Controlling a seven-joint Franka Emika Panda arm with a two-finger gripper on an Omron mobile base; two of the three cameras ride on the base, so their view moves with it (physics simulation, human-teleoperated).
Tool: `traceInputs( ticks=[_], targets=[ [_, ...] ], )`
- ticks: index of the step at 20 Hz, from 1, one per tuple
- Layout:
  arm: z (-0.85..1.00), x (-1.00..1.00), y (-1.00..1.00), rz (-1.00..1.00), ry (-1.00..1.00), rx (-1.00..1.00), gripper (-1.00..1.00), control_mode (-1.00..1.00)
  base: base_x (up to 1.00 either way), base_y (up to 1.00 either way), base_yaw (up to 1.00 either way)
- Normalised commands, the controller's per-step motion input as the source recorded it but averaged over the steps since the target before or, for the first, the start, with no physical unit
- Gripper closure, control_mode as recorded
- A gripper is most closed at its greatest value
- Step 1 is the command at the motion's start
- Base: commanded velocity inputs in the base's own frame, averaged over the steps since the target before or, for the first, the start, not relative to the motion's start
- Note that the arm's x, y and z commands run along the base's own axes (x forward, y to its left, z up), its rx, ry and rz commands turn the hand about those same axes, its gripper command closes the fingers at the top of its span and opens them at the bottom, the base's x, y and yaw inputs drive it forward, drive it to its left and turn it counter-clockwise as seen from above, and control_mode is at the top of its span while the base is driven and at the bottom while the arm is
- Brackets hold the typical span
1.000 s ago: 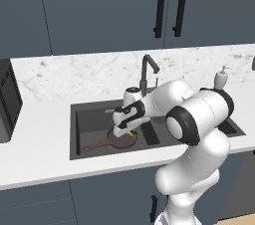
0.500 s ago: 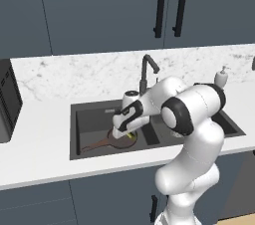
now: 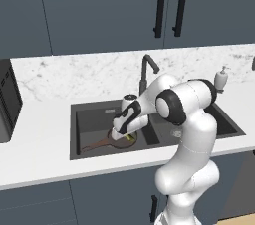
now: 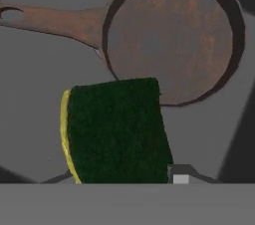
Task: Pick the pan and sponge and place them into the sink. Then turn on the water.
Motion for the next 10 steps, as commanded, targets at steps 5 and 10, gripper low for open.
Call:
traceInputs(
  ticks=[5, 10],
  targets=[
    [-0.27, 0.16, 0.05, 0.0, 0.0, 0.0, 1.0, -1.0, 0.0, 0.0, 0.0],
    [-0.35, 0.18, 0.12, 0.0, 0.0, 0.0, 1.0, -1.0, 0.0, 0.0, 0.0]
  ],
)
